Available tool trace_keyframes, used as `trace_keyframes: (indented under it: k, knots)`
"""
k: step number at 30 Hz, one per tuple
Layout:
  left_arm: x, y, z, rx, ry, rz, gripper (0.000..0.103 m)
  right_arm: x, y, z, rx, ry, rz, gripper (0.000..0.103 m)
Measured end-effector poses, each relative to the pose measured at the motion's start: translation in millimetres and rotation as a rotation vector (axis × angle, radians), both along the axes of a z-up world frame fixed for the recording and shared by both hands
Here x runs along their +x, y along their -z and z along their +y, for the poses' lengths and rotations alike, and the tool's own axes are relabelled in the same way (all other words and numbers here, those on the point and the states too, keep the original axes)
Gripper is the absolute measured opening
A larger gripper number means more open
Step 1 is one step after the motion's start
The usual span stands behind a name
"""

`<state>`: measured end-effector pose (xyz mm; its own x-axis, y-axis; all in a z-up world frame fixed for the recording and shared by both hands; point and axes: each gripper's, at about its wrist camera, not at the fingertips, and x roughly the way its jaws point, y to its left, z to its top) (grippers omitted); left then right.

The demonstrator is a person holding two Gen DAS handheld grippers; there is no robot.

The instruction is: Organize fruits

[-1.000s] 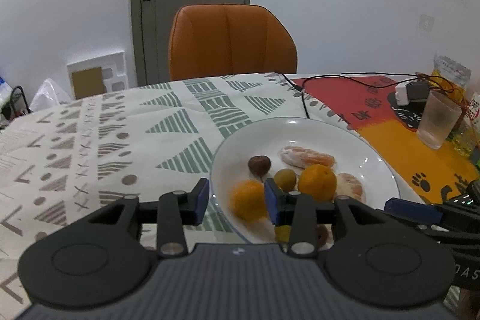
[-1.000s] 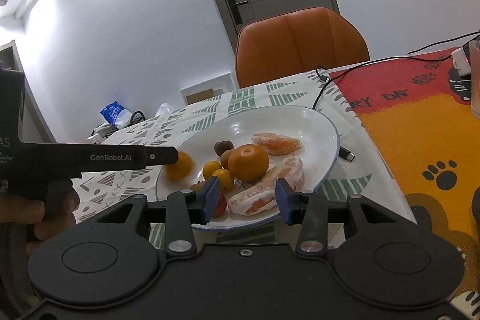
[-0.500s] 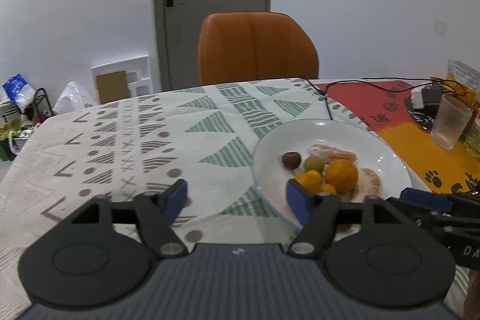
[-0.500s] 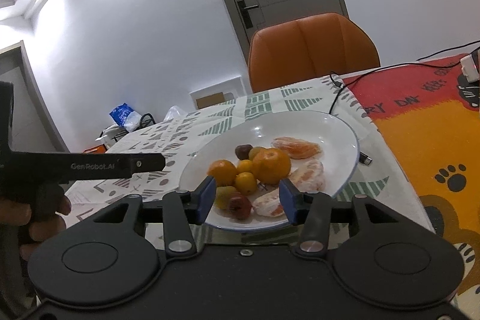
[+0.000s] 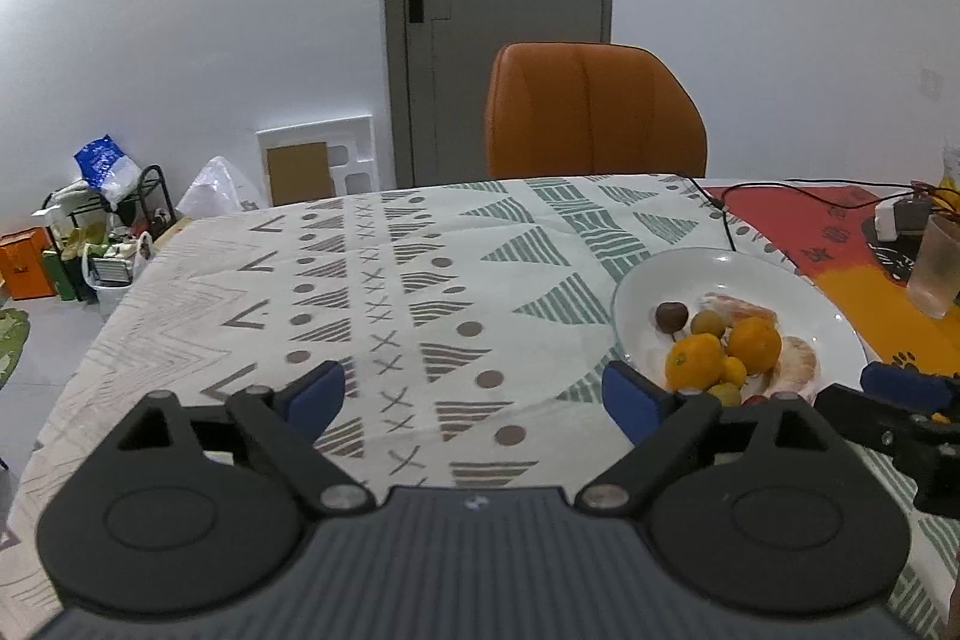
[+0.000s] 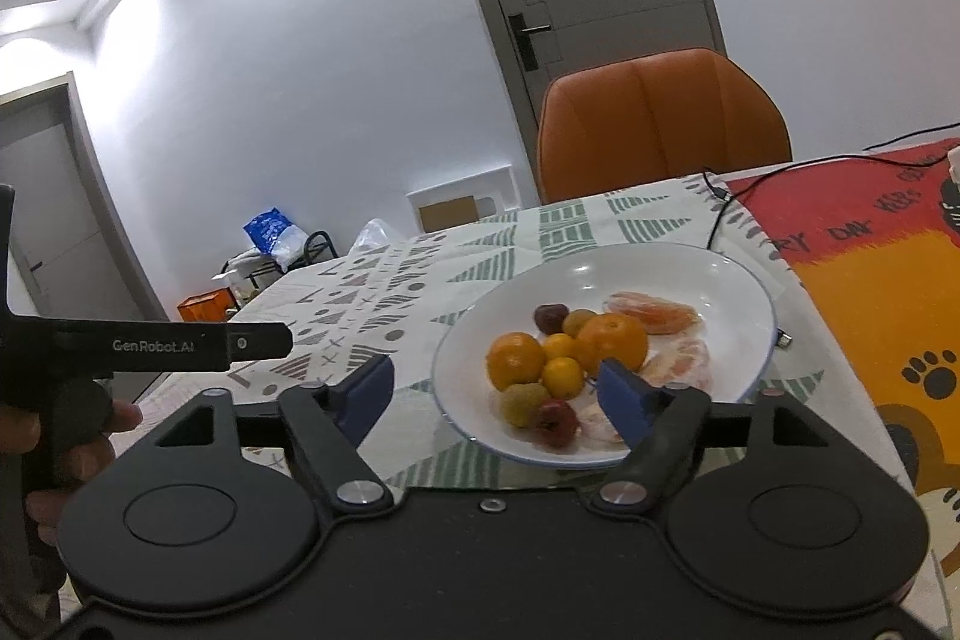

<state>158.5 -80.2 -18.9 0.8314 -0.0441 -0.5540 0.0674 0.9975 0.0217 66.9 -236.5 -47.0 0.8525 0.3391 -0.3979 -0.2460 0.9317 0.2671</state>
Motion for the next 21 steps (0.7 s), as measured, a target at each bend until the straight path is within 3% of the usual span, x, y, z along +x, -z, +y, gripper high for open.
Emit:
trace_keyframes:
  k: [8,21]
  knots:
    - [-24.4,-2.3,18.6,-0.038,-0.032,-0.005,0.092,-11.8,-5.6,10.9,0.007,-0.023,-0.016,0.095]
    - [-65.8,-7.2,43.3,-0.08,-0.086,-0.021,0.093,-43.2,-17.8,31.7,-0.026,-0.057,-0.052,0.103]
